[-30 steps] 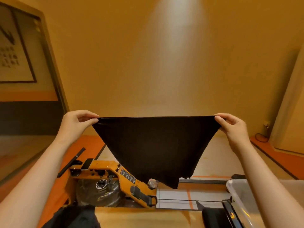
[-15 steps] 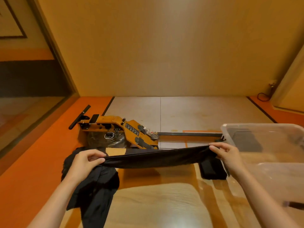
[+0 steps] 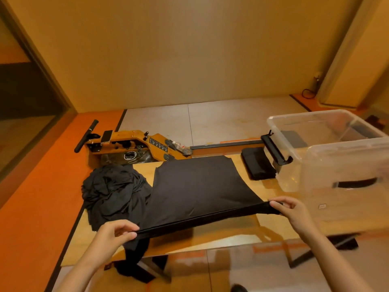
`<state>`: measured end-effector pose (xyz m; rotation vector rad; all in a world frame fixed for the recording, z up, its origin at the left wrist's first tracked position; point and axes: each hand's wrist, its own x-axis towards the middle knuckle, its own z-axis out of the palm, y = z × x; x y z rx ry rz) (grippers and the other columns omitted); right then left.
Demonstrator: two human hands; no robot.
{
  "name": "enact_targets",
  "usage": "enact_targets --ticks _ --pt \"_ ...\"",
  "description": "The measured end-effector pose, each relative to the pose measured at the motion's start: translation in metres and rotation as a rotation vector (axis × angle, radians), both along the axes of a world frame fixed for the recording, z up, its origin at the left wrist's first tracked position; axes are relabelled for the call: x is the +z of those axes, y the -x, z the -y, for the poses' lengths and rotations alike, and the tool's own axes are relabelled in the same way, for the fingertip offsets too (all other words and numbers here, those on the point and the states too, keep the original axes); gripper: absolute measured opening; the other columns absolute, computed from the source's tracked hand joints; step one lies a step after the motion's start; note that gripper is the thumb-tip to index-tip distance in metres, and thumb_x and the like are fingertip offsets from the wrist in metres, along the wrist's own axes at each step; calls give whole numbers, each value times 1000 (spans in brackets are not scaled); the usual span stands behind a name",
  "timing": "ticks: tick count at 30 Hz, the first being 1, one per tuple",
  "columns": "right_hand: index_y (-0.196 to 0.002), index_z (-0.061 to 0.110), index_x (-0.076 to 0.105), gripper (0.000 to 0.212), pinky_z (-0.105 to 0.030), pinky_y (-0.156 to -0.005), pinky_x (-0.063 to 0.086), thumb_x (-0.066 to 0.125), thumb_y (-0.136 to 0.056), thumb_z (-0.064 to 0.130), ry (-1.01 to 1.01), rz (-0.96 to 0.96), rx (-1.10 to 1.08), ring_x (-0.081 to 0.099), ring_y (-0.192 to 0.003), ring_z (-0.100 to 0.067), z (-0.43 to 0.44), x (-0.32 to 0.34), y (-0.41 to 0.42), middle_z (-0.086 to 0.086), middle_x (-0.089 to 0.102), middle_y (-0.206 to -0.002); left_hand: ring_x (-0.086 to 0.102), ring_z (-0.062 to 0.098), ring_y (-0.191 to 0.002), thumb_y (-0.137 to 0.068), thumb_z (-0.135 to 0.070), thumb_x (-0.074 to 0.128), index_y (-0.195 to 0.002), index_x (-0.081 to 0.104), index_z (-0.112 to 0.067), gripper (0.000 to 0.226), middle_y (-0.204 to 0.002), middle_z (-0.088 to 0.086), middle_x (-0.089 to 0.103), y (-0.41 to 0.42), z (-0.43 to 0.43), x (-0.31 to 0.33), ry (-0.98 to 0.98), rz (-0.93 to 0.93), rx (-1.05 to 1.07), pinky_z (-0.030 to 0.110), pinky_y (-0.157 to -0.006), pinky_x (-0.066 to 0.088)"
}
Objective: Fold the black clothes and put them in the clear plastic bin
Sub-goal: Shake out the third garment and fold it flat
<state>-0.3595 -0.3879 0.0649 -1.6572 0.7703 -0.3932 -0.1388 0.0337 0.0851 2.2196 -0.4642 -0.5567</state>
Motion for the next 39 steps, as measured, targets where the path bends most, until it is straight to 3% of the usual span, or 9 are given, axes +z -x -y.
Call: enact_targets --ticks 12,18,20,24,26,28,30,34,39 --pt "-91 12 75 13 -20 -75 44 68 -84 4 44 -67 4 64 -93 -10 -40 -22 79 4 74 -86 64 18 -72 -82 0 72 -76 78 -11 14 -75 4 71 49 -38 -32 19 -255 -31 27 -72 49" --pt "-86 17 77 13 -31 -88 50 71 -81 6 50 -86 -21 67 -90 -8 -43 -23 105 7 75 -88 70 13 -94 -77 4 75 -75 77 -6 10 -92 4 76 60 -44 -35 34 -314 -64 32 -92 51" --pt "-80 25 79 8 -34 -88 50 78 -74 30 32 -95 -18 68 -88 -8 -46 -20 114 6 75 -87 69 10 -95 -79 3 73 -76 76 -6 10 -94 0 76 64 -42 -36 34 -307 -91 29 -92 50" --pt "-83 21 79 81 -30 -74 49 73 -31 83 12 -86 -17 69 -83 -10 -45 -16 126 0 75 -85 67 12 -82 -86 0 68 -82 72 -8 10 -83 1 73 65 -38 -36 25 -309 -173 21 -79 47" --pt "-83 20 79 70 -29 -73 49 79 -40 75 18 -70 -22 69 -84 -12 -46 -14 126 -1 75 -84 55 9 -65 -89 1 63 -84 68 -4 9 -64 -1 60 62 -35 -37 28 -333 -192 15 -65 39" --pt "-80 20 79 17 -27 -73 47 82 -71 34 8 -61 -46 68 -89 -18 -49 -9 120 2 75 -84 47 4 -57 -91 2 59 -87 64 2 6 -57 -4 49 58 -33 -38 21 -337 -194 12 -59 36" --pt "-83 13 77 13 -25 -73 46 70 -82 3 22 -62 -51 66 -93 -21 -45 -10 113 4 74 -82 45 5 -54 -92 1 58 -88 61 2 6 -56 -3 44 51 -30 -37 13 -329 -200 15 -59 40" --pt "-86 11 75 12 -21 -71 44 68 -83 1 52 -51 -66 65 -87 -13 -35 2 84 2 73 -80 53 15 -60 -93 -1 58 -88 64 -4 8 -63 4 51 24 -13 -27 -10 -220 -218 31 -61 49" --pt "-93 14 72 10 -24 -72 45 65 -87 10 103 42 -59 63 -91 -12 5 33 7 1 71 -87 61 17 -54 -95 -8 57 -89 66 -15 12 -70 2 65 -38 35 14 -8 52 -170 25 -62 49"
